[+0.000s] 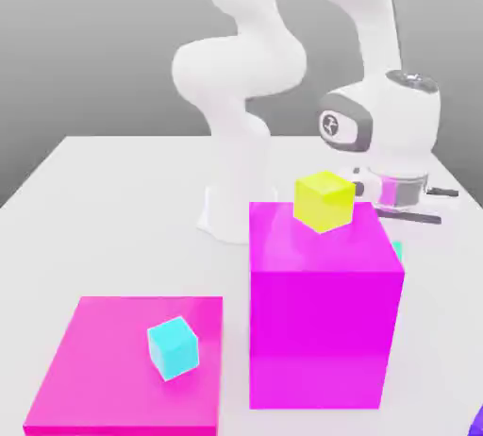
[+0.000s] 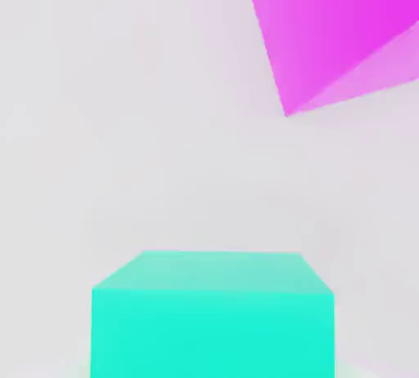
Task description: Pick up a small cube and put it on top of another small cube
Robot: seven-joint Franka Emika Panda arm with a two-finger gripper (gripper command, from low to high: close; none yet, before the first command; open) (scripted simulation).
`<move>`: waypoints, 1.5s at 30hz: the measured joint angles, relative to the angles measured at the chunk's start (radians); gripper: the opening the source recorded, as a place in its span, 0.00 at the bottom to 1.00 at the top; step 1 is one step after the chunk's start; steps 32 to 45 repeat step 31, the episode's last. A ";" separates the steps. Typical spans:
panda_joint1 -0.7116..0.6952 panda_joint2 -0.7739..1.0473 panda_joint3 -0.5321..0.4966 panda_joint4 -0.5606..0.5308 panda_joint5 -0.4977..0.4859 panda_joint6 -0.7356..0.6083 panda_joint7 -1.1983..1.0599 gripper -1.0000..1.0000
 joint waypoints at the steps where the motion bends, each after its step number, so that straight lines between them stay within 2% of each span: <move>1: 0.004 -0.008 0.001 0.023 0.000 -0.028 -0.011 0.00; 7: 0.015 -0.103 0.007 0.184 -0.093 -0.278 -0.136 0.00; 11: -0.005 -0.195 -0.033 0.264 -0.127 -0.453 -0.259 0.00; 22: -0.115 -0.527 -0.298 0.390 -0.129 -0.926 -0.663 0.00; 24: -0.131 -0.542 -0.328 0.362 -0.121 -0.915 -0.686 0.00; 27: -0.139 -0.513 -0.337 0.283 -0.118 -0.806 -0.695 0.00; 28: -0.140 -0.504 -0.337 0.262 -0.117 -0.776 -0.696 1.00; 45: -0.140 -0.504 -0.337 0.262 -0.117 -0.776 -0.696 1.00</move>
